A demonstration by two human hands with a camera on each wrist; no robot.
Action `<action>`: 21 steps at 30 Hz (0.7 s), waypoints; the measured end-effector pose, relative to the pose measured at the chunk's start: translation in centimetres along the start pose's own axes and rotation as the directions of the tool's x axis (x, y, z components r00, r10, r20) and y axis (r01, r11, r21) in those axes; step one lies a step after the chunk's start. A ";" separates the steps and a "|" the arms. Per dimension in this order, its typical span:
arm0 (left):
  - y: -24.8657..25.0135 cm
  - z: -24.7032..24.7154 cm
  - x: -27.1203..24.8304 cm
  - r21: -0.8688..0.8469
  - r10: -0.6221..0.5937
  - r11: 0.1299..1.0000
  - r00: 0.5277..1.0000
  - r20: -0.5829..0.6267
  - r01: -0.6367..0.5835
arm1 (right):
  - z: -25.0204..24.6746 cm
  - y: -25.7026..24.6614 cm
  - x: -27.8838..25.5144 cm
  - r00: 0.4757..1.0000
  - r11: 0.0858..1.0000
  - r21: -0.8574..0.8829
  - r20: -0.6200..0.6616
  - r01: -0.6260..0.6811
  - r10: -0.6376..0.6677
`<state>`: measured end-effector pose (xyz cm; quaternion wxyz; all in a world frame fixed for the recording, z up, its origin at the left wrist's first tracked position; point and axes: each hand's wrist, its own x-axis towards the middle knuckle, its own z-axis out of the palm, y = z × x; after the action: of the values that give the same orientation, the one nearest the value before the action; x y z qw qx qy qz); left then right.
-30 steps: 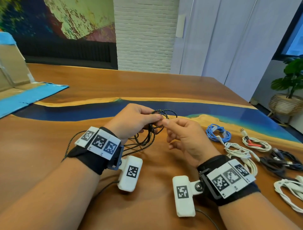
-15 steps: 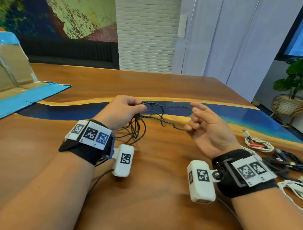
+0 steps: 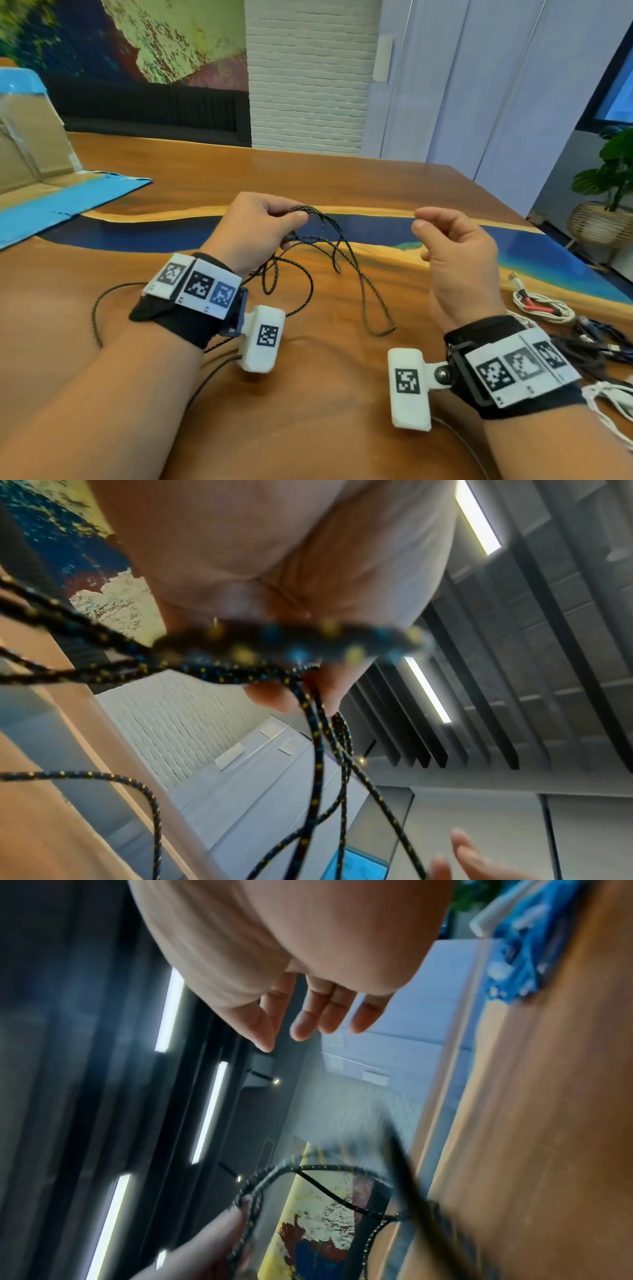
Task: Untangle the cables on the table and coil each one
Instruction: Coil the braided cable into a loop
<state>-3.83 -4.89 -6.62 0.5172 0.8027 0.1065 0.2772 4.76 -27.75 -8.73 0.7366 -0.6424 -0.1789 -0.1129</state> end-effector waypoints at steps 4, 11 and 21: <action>0.2 1.2 -0.6 0.021 0.025 0.999 0.996 0.085 -0.027 | 1.3 -0.1 -1.8 0.940 0.993 0.051 0.331 -0.102 0.079; 0.4 1.9 -1.0 -0.025 -0.011 1.000 0.977 0.214 0.016 | 2.2 0.5 -2.9 0.842 0.967 -0.252 0.510 -0.046 0.173; -0.1 -2.2 0.6 -0.011 -0.068 0.998 0.996 0.051 0.068 | -2.8 1.1 2.0 0.982 0.984 -0.094 -0.124 -0.154 0.142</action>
<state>-4.57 -2.84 -5.82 0.5339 0.8021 0.1189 0.2398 7.36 -30.20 -9.17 0.7180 -0.6835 -0.0812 -0.1041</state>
